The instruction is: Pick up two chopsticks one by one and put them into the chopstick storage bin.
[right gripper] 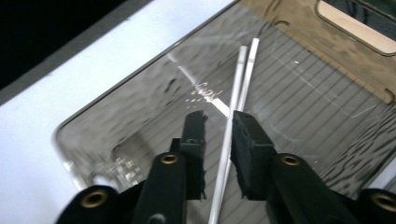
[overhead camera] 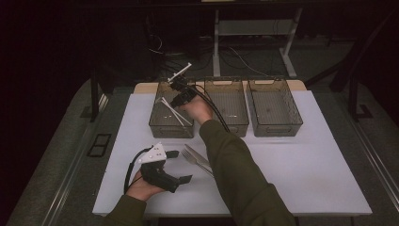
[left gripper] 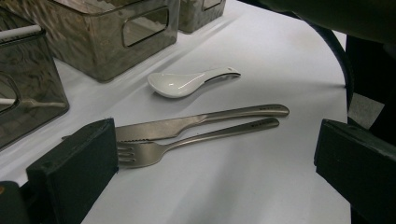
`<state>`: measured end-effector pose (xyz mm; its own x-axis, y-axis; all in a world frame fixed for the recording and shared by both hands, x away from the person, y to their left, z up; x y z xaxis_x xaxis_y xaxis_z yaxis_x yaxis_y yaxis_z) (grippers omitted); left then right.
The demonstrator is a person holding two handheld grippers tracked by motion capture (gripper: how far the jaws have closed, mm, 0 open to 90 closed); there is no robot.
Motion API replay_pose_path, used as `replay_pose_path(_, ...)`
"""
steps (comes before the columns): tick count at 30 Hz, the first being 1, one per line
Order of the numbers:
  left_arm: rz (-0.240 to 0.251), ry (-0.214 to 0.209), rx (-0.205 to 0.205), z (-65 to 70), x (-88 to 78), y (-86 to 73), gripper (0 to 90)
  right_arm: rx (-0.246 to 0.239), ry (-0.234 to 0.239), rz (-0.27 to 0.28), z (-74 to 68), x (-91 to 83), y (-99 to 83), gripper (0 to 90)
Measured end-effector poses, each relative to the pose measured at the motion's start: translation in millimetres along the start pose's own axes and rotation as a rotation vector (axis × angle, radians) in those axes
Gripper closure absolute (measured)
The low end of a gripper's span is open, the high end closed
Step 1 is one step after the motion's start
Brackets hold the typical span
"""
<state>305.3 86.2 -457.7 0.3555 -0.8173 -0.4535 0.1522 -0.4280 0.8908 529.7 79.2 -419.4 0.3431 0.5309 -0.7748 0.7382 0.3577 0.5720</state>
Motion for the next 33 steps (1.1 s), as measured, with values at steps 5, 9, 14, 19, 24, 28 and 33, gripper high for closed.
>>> replay_pose_path(5, -0.003, 0.002, 0.004, -0.5, 0.8, -0.4, 0.0, -0.036, 0.052, -0.014, -1.4, -18.9, -17.4, 89.6)
replay_pose_path(9, -0.004, 0.004, 0.002, -0.7, 0.3, -0.4, 0.0, -0.047, 0.084, -0.005, 1.1, -33.3, -35.3, 89.7)
replay_pose_path(14, -0.006, 0.008, 0.001, -0.5, 0.4, -0.8, 0.0, -0.048, 0.087, -0.008, 6.0, -42.7, -55.1, 89.7)
replay_pose_path(19, -0.009, 0.009, -0.001, -0.4, 0.8, -1.2, 0.0, -0.051, 0.086, -0.016, 10.1, -47.4, -72.1, 89.7)
replay_pose_path(24, -0.011, 0.011, 0.0, -0.7, 0.8, -1.6, 0.0, -0.052, 0.09, -0.019, 12.3, -47.6, -81.5, 89.7)
replay_pose_path(28, -0.011, 0.01, 0.001, -0.8, 0.8, -1.7, 0.0, -0.053, 0.091, -0.017, 12.2, -47.6, -84.1, 89.7)
replay_pose_path(33, -0.013, 0.01, 0.0, -1.0, 0.7, -1.8, 0.0, -0.063, 0.097, -0.008, 8.9, -49.7, -82.8, 89.7)
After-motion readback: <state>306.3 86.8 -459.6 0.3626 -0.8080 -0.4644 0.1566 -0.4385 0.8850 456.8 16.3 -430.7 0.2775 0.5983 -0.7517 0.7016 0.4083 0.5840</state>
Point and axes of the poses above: each handheld gripper's, and its own axes: x roughly forward along the jaws, y roughly out of its top, z roughly to its right, the point moved 9 cm from there along x, roughly forward along the jaws, and after that the axes turned 12 degrees about x, right-handed, at the moved point
